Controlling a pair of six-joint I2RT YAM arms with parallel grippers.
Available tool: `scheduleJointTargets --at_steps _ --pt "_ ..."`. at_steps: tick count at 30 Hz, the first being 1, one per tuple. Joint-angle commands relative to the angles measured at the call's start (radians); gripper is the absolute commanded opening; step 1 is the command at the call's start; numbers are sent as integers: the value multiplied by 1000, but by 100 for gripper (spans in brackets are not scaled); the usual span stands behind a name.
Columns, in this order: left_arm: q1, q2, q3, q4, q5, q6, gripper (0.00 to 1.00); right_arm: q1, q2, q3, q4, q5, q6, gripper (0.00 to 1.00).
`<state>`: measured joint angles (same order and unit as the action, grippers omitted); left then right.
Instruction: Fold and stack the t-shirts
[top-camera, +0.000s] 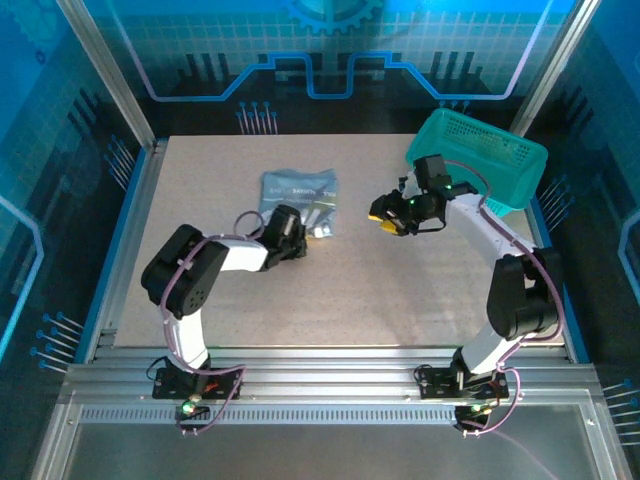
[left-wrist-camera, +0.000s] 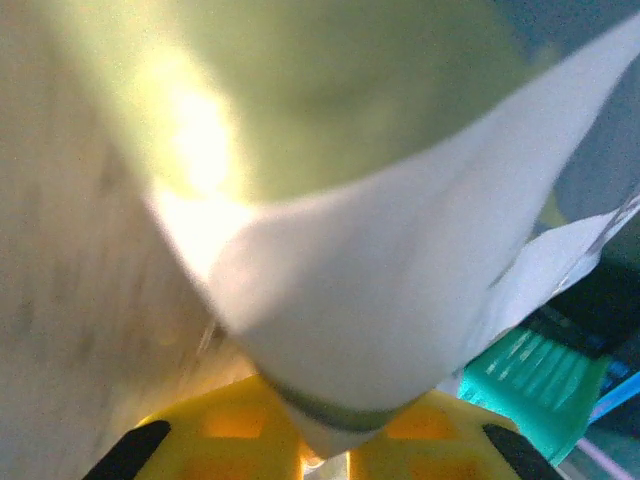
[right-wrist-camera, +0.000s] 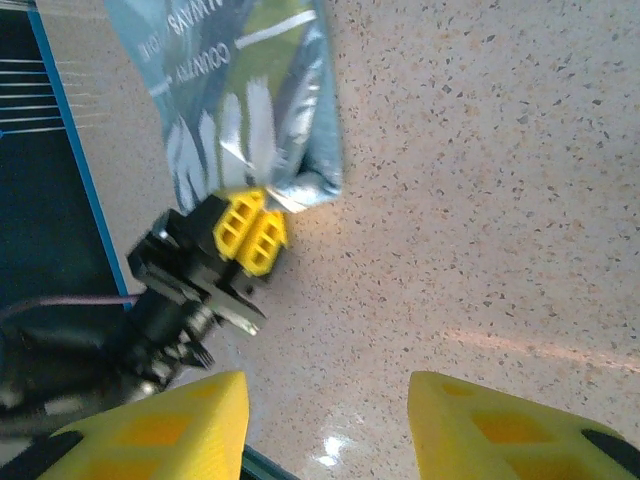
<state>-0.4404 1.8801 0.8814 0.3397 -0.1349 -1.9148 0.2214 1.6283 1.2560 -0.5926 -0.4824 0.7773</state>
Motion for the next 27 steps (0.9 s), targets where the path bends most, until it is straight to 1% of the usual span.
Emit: scheduleJointTargets --at_steps 1,5,7,10,16,18,20,23,27 --pt "138 -28 -29 -17 3 99 14 -10 -43 -13 -20 -10 -12 47" --pt "293 0 -12 2 92 193 11 -9 -60 -23 -19 -6 -7 47" --pt "362 36 -5 43 131 207 10 -10 -67 -31 -17 -4 -4 47" --pt "447 72 9 80 149 218 10 -10 -71 -42 -16 1 2 47" --pt "573 156 94 94 190 263 9 -8 -76 -52 -12 13 12 47" --pt "611 209 159 97 246 298 9 -5 -76 -52 -12 15 14 47" --pt "638 265 235 86 297 325 9 -3 -72 -49 -11 13 16 47" --pt "648 315 326 66 346 341 9 3 -62 -44 -12 16 14 47" --pt "612 294 308 138 327 263 11 13 -44 -38 -3 16 19 47"
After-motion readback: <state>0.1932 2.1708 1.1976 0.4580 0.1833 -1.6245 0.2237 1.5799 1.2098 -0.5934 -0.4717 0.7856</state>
